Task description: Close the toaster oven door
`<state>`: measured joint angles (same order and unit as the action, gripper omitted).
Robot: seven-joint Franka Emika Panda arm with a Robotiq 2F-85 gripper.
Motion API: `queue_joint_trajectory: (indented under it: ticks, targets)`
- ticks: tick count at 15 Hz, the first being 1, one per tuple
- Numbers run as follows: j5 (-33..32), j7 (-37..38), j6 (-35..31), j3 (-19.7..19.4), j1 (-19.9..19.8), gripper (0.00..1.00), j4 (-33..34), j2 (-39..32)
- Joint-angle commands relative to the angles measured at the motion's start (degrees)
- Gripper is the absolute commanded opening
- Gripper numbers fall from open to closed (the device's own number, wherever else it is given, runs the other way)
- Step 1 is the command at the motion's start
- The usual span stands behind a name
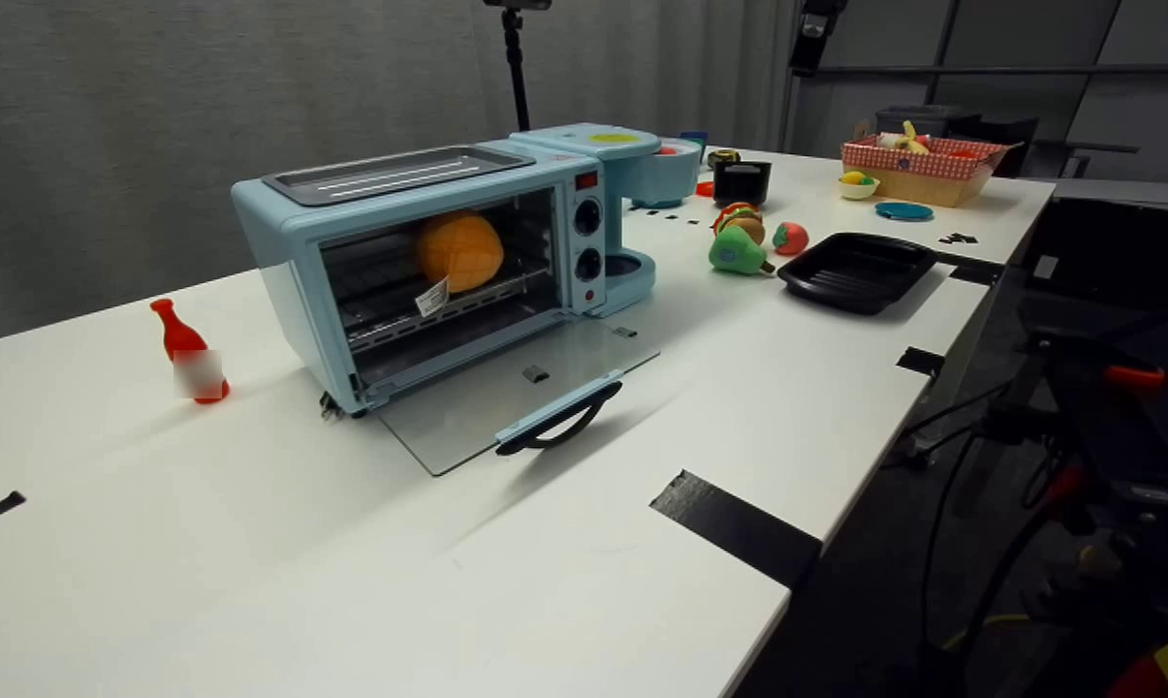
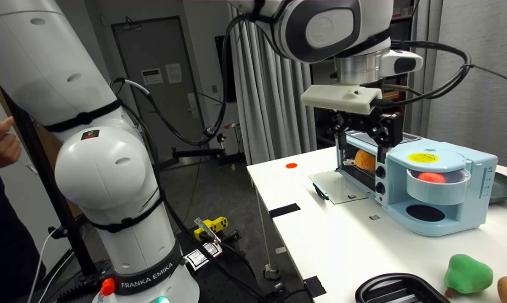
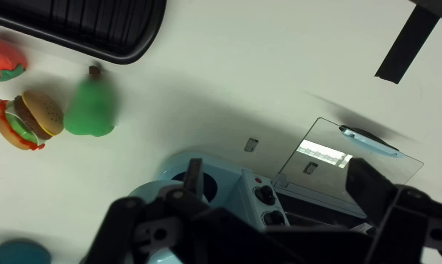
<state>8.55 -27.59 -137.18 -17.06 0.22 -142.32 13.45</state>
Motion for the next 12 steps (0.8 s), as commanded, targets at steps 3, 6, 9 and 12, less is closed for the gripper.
queue_joint_trajectory:
  ticks: [3, 6, 9, 12]
  targets:
    - [-0.2, 0.3, -0.3, 3.5, -1.0, 1.0, -1.2, -2.3]
    - [-0.2, 1.2, -0.5, 5.9, -0.4, 1.0, -2.6, -4.3]
    - [-0.1, 3.4, -0.9, 9.1, 0.2, 1.0, -3.7, -6.9]
    - [-0.4, 8.8, -2.3, 12.8, 1.0, 1.0, -4.2, -10.1]
